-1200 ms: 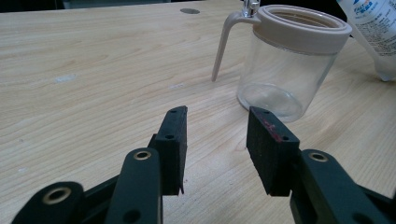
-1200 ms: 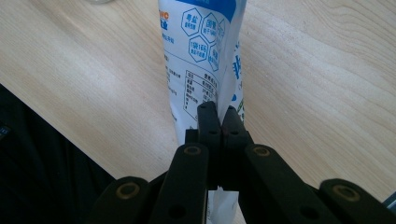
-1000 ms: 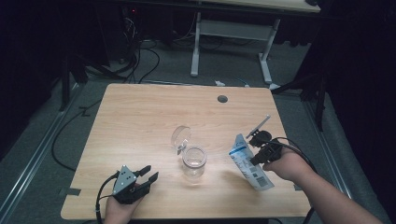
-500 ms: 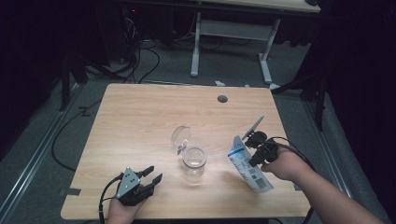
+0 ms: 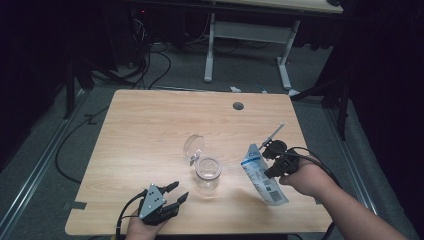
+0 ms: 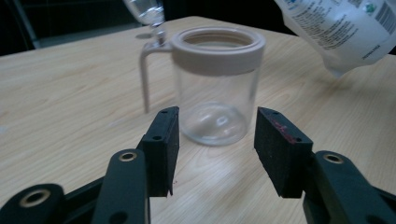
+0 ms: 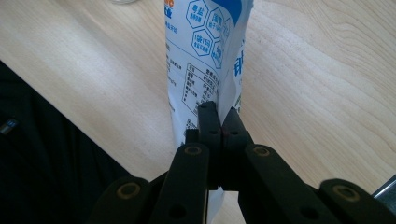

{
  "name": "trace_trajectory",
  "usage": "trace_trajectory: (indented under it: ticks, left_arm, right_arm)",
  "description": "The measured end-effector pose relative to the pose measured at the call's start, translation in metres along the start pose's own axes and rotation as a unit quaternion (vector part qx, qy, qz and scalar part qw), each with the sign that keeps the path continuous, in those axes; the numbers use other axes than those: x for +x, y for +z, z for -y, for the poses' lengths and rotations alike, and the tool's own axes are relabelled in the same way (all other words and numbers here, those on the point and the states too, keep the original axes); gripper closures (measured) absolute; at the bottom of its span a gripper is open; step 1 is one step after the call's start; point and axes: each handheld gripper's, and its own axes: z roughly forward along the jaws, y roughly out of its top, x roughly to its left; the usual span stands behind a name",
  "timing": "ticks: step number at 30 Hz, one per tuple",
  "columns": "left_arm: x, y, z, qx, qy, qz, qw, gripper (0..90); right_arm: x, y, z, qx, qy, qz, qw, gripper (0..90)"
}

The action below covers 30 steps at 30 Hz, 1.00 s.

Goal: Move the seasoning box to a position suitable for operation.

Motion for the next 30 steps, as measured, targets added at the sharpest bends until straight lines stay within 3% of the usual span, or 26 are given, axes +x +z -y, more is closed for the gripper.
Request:
trace_trajectory:
  ticks: [6,14,15,16,30]
  left_arm:
    - [-0.020,0.019,-0.004,0.010,0.006,0.033,0.9994,48.8]
    - [-0.043,0.044,-0.010,0.015,0.016,0.074,0.9970,45.6]
    - [-0.043,0.044,-0.010,0.015,0.016,0.074,0.9970,44.7]
    - [-0.049,0.049,-0.011,0.019,0.024,0.083,0.9961,44.5]
    - [-0.076,0.082,-0.019,0.023,0.043,0.117,0.9919,36.9]
  right_arm:
    - [0.012,-0.009,-0.002,0.011,0.001,0.002,0.9999,90.0]
    - [0.027,-0.017,-0.011,0.003,-0.011,-0.005,0.9999,90.0]
    - [0.031,-0.018,-0.012,0.007,0.003,-0.006,1.0000,90.0]
    - [0.032,-0.018,-0.014,0.004,-0.014,-0.007,0.9999,90.0]
    - [0.054,-0.023,-0.028,0.000,-0.031,-0.011,0.9995,90.0]
